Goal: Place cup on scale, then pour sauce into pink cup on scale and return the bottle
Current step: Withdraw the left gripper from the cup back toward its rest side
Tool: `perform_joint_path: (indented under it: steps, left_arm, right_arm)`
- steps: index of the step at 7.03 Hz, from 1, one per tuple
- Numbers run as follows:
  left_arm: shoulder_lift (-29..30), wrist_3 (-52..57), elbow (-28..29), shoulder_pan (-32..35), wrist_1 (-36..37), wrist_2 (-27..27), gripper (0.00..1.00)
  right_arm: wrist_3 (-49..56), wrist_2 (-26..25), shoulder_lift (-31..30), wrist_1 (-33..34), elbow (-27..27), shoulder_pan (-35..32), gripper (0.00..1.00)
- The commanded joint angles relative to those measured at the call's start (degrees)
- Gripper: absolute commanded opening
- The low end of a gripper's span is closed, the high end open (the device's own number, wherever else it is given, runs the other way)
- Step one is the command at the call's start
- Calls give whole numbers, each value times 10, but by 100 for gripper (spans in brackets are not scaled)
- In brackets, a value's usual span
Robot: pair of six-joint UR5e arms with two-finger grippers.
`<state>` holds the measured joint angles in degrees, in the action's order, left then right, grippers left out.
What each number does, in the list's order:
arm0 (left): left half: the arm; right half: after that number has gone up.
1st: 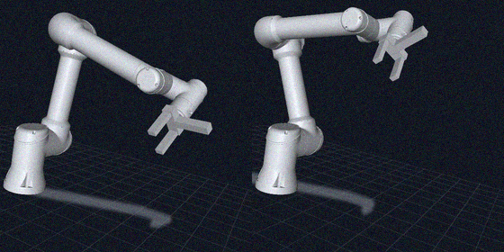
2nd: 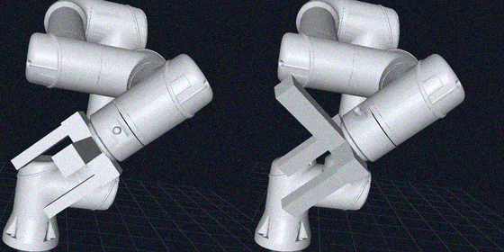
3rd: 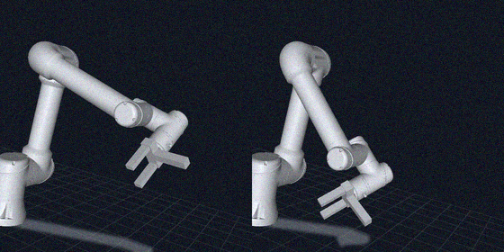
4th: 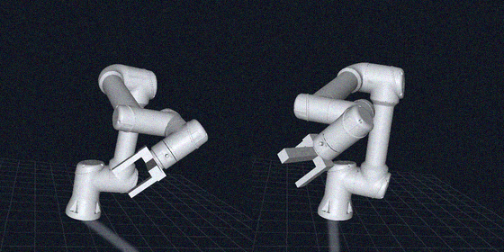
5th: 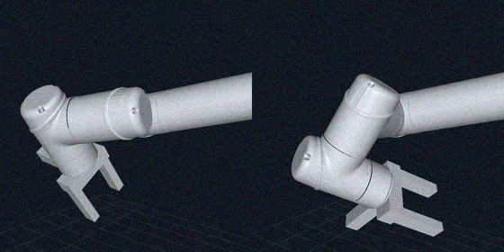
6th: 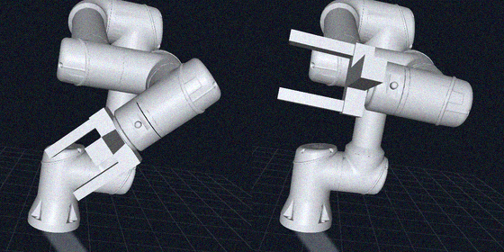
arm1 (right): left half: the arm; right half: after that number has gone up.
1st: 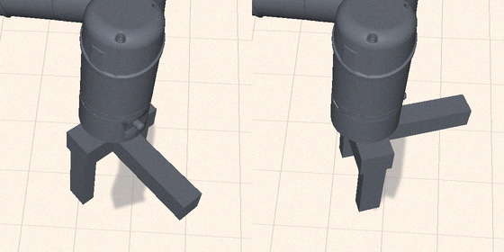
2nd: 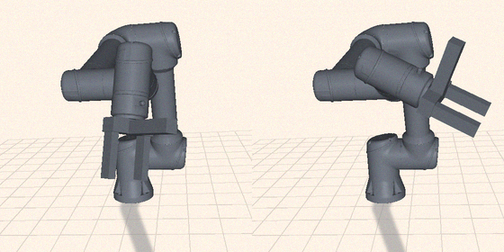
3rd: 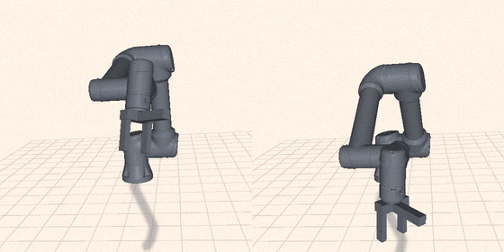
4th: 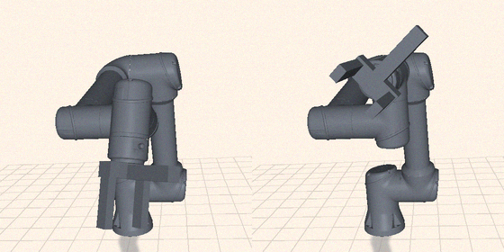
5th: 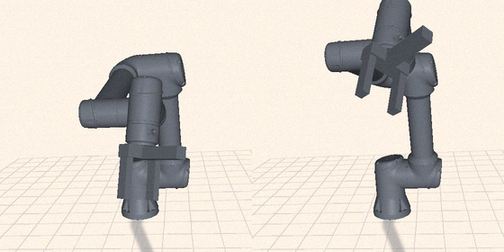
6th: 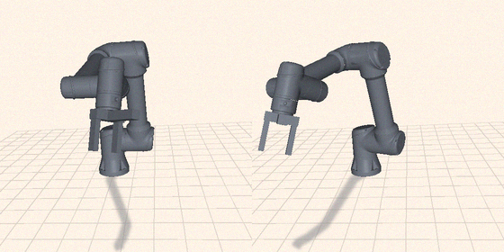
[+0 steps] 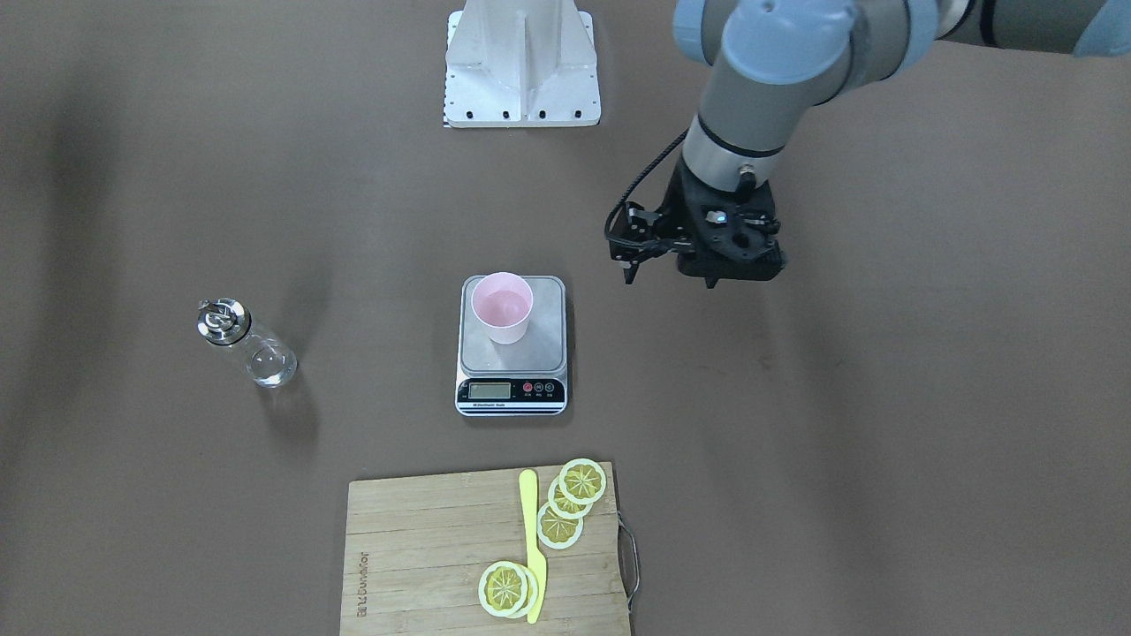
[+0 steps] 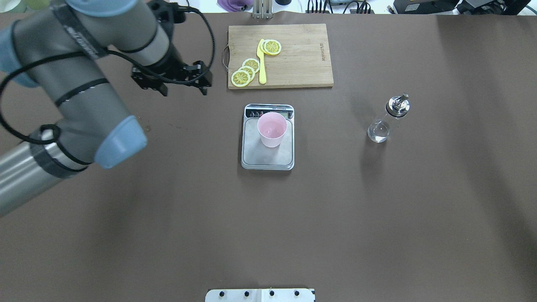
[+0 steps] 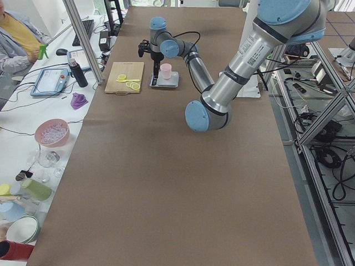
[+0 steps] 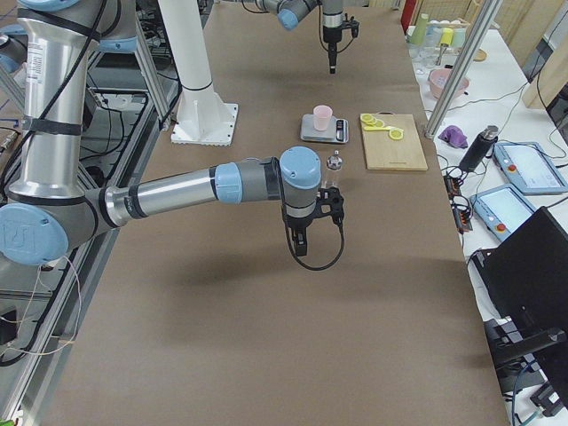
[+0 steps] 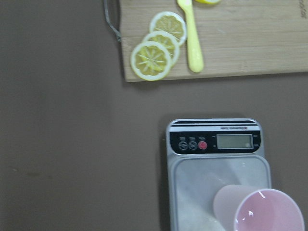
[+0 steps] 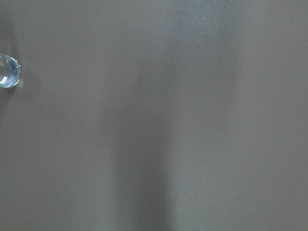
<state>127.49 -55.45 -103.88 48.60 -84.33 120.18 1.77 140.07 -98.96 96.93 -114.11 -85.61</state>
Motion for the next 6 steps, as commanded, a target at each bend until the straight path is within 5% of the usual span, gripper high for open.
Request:
perform_joint_path:
  steps: [1,3,6]
  left_arm:
    - [-106,90,-60,58,1,33,97]
    - [-185,223,-69,118,-1,34,97]
    - [-216,285,-55,141,-4,28,97]
  right_arm:
    - [1,21,-3,-35,0,25,100]
    - [-25,26,-2,-91,-2,70,100]
    - [-23,22,4,-179,16,126,100]
